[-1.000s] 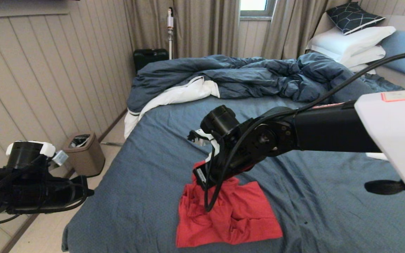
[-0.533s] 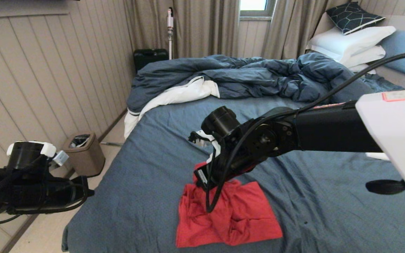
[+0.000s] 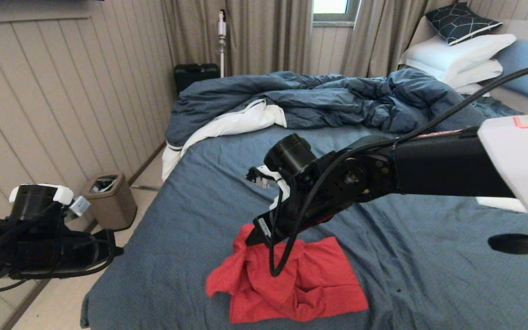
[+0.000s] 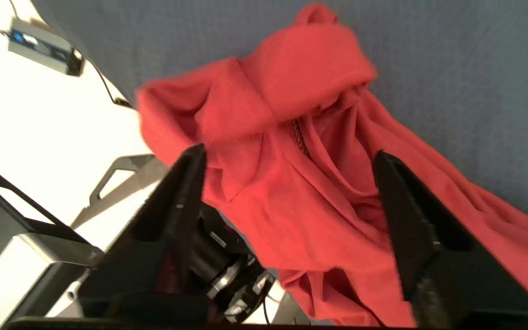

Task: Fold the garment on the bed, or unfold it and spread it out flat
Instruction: Fold the red T-shirt

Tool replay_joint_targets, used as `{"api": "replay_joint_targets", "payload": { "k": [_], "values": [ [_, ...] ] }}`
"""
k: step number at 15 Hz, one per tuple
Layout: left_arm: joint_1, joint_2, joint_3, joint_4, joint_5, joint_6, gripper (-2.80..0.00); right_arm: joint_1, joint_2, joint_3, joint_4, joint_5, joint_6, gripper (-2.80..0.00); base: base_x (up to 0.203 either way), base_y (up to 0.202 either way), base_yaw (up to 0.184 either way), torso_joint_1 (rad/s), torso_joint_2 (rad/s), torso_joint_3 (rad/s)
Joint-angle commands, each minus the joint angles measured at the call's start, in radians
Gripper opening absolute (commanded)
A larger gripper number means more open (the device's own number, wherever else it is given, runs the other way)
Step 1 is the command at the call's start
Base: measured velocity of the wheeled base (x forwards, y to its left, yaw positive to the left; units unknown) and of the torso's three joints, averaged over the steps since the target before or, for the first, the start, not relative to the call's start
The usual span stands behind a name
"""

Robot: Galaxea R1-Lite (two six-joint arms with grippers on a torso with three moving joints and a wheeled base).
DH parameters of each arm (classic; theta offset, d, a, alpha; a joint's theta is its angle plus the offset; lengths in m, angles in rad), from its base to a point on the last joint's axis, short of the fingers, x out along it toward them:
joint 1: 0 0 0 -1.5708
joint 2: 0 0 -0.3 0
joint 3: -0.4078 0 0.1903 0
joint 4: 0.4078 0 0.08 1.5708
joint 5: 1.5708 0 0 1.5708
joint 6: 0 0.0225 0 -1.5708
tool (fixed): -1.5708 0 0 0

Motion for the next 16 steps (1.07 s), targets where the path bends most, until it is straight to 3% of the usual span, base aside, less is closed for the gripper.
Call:
{"api": "replay_joint_targets", "payload": {
  "k": [1, 2, 3, 9, 12, 16],
  "values": [
    [0.001, 0.002, 0.0, -0.003, -0.001, -0.003, -2.8, -0.005, -0.054, -0.001, 0.003, 0.0, 0.003, 0.0, 0.0, 0.0, 0.0, 0.0, 0.0, 0.0],
    [0.0, 0.002, 0.0, -0.002, -0.001, -0.003, -2.8, -0.019, -0.076, 0.004, 0.006, -0.007, 0.007, 0.0, 0.0, 0.0, 0.0, 0.0, 0.0, 0.0],
    [0.001, 0.0, 0.002, -0.003, -0.001, -0.003, -2.8, -0.05, -0.092, 0.021, 0.008, -0.02, 0.014, -2.8, 0.0, 0.0, 0.0, 0.0, 0.0, 0.0],
    [-0.001, 0.0, 0.006, -0.002, -0.003, -0.003, -2.8, -0.166, -0.148, 0.295, -0.009, -0.109, 0.024, -2.8, 0.0, 0.0, 0.0, 0.0, 0.0, 0.0],
    [-0.001, 0.0, 0.008, -0.002, -0.003, -0.004, -2.8, -0.159, -0.09, 0.312, -0.093, -0.115, 0.024, -2.8, 0.0, 0.0, 0.0, 0.0, 0.0, 0.0],
    [-0.001, 0.002, 0.006, -0.003, -0.003, -0.006, -2.8, -0.117, 0.023, 0.236, -0.105, -0.116, 0.041, -2.8, 0.0, 0.0, 0.0, 0.0, 0.0, 0.0]
  ]
}}
